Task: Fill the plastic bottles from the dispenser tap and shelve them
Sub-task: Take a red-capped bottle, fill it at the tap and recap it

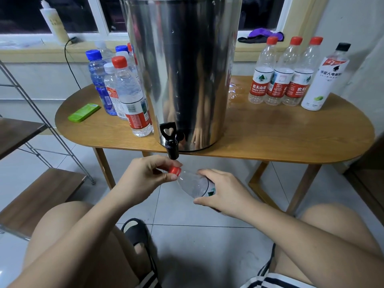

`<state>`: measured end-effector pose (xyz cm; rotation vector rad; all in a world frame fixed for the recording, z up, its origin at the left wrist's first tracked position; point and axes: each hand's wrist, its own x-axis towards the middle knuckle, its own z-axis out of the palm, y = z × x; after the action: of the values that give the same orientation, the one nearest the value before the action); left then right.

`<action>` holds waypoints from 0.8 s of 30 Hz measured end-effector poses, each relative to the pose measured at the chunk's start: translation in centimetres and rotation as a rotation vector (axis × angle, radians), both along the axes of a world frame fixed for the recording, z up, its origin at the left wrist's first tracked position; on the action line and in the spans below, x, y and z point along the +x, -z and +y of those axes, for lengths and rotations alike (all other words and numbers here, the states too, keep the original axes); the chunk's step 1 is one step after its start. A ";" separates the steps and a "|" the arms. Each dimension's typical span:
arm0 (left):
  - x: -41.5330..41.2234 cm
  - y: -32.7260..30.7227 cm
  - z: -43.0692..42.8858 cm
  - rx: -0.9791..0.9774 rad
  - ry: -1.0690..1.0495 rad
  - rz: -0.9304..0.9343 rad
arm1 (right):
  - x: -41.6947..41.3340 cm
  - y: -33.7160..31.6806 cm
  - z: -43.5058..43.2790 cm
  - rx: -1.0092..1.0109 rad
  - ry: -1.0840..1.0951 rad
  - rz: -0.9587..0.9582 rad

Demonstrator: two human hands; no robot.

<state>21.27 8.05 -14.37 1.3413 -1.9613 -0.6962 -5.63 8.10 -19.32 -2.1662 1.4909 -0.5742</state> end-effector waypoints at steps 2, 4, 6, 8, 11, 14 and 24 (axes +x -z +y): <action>-0.4 0.2 0.2 -0.040 -0.043 -0.041 | 0.2 0.0 0.0 0.001 0.004 0.001; -0.9 0.4 0.2 -0.056 -0.077 -0.045 | 0.3 0.0 0.0 -0.005 0.017 0.010; -1.4 0.7 0.2 -0.059 -0.121 -0.055 | 0.3 0.0 0.0 -0.016 0.035 0.022; -1.8 0.8 0.2 -0.070 -0.180 -0.067 | 0.5 0.0 0.1 -0.029 0.046 0.032; -1.5 0.7 0.2 -0.093 -0.205 -0.102 | 0.9 -0.1 0.1 -0.030 0.054 0.033; -0.9 0.5 0.2 -0.105 -0.123 -0.100 | 1.1 -0.2 0.2 -0.007 0.063 -0.001; 3.2 -0.6 -2.3 -0.052 -0.301 0.080 | 1.6 0.0 -0.3 0.063 0.079 -0.096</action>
<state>24.49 5.70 -13.74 1.5117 -1.6565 -0.5413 -4.03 7.85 -19.34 -2.0104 1.5278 -0.6399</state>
